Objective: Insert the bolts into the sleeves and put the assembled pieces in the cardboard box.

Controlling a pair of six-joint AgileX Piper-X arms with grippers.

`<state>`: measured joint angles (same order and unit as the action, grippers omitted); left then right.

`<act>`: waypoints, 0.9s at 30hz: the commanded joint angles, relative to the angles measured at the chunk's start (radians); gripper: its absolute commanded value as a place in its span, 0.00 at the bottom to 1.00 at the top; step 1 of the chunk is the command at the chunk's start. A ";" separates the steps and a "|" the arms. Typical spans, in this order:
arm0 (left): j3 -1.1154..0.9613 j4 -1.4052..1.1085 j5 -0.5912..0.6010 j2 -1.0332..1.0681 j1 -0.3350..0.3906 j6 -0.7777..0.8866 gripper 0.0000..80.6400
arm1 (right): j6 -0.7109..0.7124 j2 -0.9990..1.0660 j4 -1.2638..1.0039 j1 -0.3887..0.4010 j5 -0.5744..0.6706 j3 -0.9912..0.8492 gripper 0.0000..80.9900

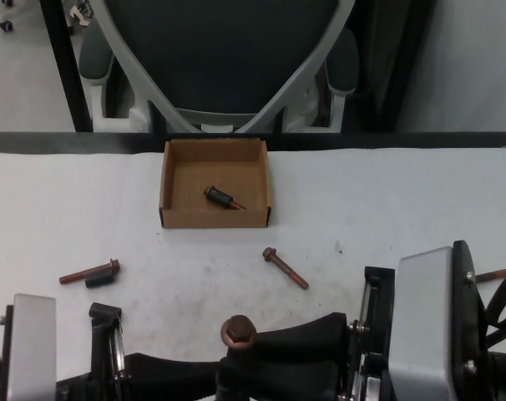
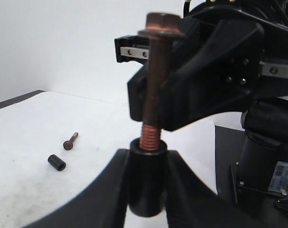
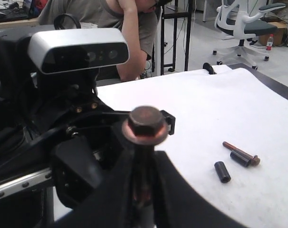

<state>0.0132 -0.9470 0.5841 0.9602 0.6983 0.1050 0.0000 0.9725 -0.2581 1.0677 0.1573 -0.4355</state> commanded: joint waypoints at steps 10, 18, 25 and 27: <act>-0.013 -0.052 -0.022 -0.004 -0.001 0.028 0.01 | -0.048 -0.011 0.058 0.038 0.040 -0.002 0.00; -0.013 -0.052 -0.022 -0.004 -0.001 0.029 0.01 | -0.127 -0.011 0.058 0.038 0.120 -0.002 0.21; -0.013 -0.052 -0.022 -0.004 -0.001 0.029 0.01 | -0.232 -0.015 0.072 0.038 0.118 -0.002 0.54; -0.013 -0.052 -0.022 -0.004 -0.001 0.029 0.01 | -0.233 -0.026 0.107 0.038 0.118 -0.002 0.50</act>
<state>0.0188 -0.9602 0.6010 0.9602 0.7005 0.1278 -0.1926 0.9625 -0.2167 1.0950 0.2226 -0.4355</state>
